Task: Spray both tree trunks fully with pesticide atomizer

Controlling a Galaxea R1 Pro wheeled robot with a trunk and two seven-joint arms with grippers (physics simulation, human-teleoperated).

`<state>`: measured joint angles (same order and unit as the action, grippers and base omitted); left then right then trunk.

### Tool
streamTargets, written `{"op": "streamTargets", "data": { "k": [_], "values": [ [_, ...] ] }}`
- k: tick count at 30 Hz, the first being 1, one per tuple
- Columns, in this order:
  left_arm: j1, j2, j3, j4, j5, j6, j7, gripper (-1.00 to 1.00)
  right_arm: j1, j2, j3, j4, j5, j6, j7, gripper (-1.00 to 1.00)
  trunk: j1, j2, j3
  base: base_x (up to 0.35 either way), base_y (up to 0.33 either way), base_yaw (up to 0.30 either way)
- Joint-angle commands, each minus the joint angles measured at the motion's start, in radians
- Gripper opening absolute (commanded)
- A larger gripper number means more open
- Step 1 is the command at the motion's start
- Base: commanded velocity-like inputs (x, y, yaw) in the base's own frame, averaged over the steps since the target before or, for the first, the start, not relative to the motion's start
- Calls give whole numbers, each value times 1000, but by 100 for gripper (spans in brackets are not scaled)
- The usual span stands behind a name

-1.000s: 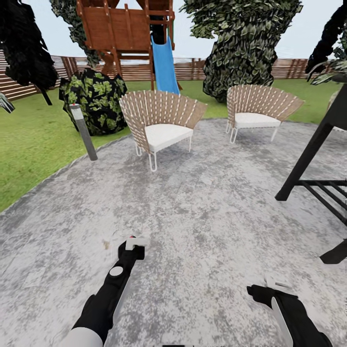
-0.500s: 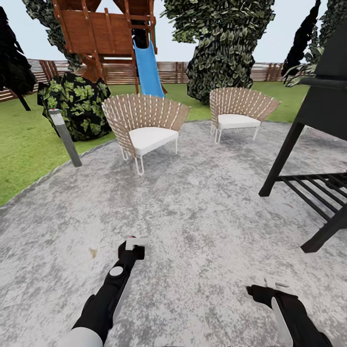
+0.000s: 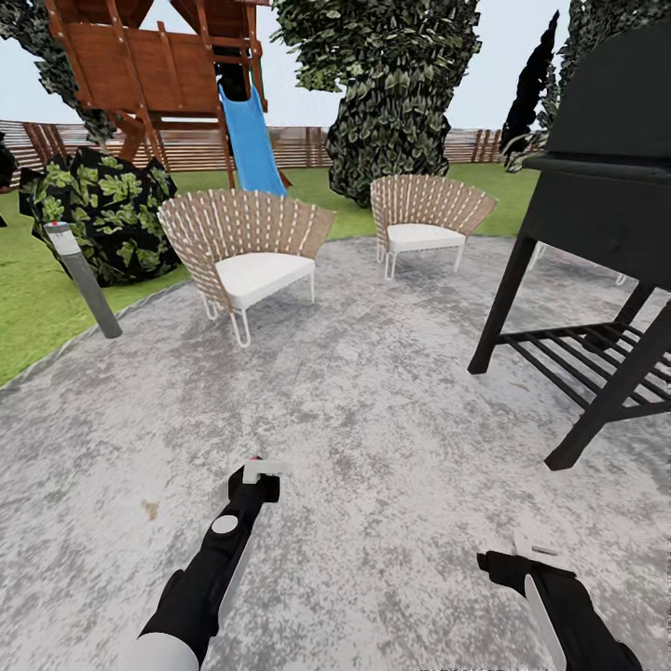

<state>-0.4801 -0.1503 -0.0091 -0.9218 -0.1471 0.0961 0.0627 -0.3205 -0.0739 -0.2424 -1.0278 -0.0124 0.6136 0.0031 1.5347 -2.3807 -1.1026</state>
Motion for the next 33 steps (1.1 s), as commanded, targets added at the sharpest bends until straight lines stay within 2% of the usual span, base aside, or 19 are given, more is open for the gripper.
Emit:
{"op": "streamTargets", "data": {
  "k": [1, 24, 33],
  "values": [
    [0, 0, 0, 0, 0, 0, 0, -100, 0, 0, 0, 0, 0, 0, 0, 100, 0, 0, 1, 0, 0, -231],
    [0, 0, 0, 0, 0, 1, 0, -100, 0, 0, 0, 0, -1, 0, 0, 100, 0, 0, 26, 4, -2, -237],
    [0, 0, 0, 0, 0, 1, 0, -100, 0, 0, 0, 0, -1, 0, 0, 100, 0, 0, 36, 119, -129, -241]
  ]
}}
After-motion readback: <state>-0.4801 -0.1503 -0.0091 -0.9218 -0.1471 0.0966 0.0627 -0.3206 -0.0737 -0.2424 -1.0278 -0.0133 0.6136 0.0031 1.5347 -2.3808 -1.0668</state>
